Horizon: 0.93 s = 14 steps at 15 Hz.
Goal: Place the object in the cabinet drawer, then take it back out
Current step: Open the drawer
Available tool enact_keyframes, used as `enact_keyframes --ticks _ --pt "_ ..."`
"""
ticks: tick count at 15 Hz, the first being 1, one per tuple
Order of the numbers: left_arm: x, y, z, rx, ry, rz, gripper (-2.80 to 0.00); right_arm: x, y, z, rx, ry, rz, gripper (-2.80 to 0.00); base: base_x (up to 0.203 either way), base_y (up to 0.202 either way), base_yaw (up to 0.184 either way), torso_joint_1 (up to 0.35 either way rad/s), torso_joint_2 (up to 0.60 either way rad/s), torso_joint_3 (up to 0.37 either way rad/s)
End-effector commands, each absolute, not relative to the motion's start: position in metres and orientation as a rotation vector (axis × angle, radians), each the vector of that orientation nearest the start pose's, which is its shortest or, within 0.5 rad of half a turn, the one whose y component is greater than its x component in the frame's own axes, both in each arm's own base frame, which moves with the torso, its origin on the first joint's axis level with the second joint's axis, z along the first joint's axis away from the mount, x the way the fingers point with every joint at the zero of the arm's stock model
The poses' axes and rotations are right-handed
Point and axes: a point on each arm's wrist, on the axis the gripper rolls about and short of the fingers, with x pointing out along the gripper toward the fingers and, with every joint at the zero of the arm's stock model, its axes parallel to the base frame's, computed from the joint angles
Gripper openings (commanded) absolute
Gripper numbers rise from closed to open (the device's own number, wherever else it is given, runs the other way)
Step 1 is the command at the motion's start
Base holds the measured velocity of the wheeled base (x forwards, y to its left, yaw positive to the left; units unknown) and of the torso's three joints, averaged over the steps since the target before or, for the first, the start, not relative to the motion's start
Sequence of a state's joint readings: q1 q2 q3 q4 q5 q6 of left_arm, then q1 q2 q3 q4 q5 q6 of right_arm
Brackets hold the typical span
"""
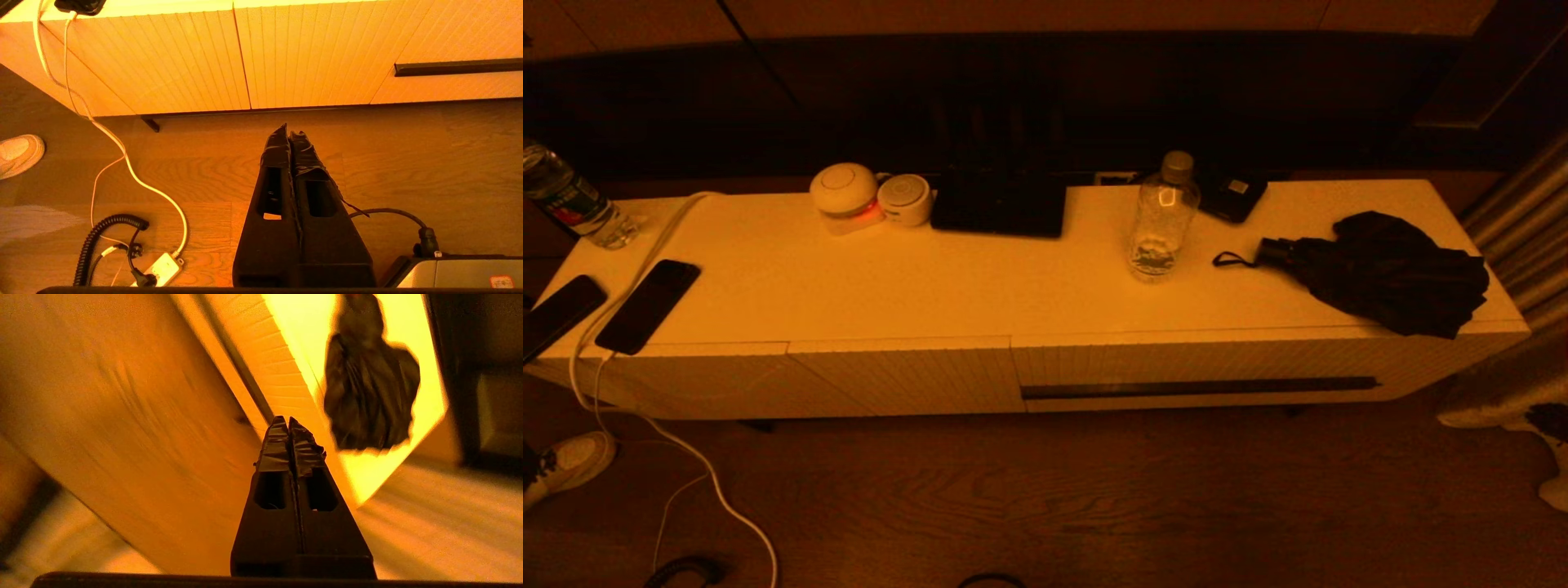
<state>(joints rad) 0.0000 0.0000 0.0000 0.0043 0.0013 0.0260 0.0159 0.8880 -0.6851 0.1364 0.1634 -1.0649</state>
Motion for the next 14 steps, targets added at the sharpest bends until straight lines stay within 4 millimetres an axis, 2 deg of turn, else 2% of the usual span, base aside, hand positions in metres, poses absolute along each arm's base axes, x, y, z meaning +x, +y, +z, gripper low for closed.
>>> enact_keyframes --ticks 1,5,8,12,14 --pt "-0.023 0.0 0.075 0.026 0.005 0.001 -2.8 0.116 0.007 0.227 -1.191 0.263 0.437 -2.8 0.0 0.0 0.0 0.0 0.0 0.0" --pt "-0.023 0.0 0.075 0.026 0.005 0.001 -2.8 0.142 0.025 0.197 -1.283 0.363 0.614 -2.8 0.0 0.0 0.0 0.0 0.0 0.0" --pt "-0.023 0.0 0.075 0.026 0.005 0.001 -2.8 0.17 0.045 0.175 -1.294 0.431 0.713 -2.8 0.0 0.0 0.0 0.0 0.0 0.0" --pt "-0.023 0.0 0.075 0.026 0.005 0.001 -2.8 0.216 0.068 0.139 -1.258 0.394 0.707 -2.8 0.0 0.0 0.0 0.0 0.0 0.0" --pt "-0.023 0.0 0.075 0.026 0.005 0.001 -2.8 0.226 0.072 0.121 -1.254 0.409 0.718 -2.8 0.0 0.0 0.0 0.0 0.0 0.0"
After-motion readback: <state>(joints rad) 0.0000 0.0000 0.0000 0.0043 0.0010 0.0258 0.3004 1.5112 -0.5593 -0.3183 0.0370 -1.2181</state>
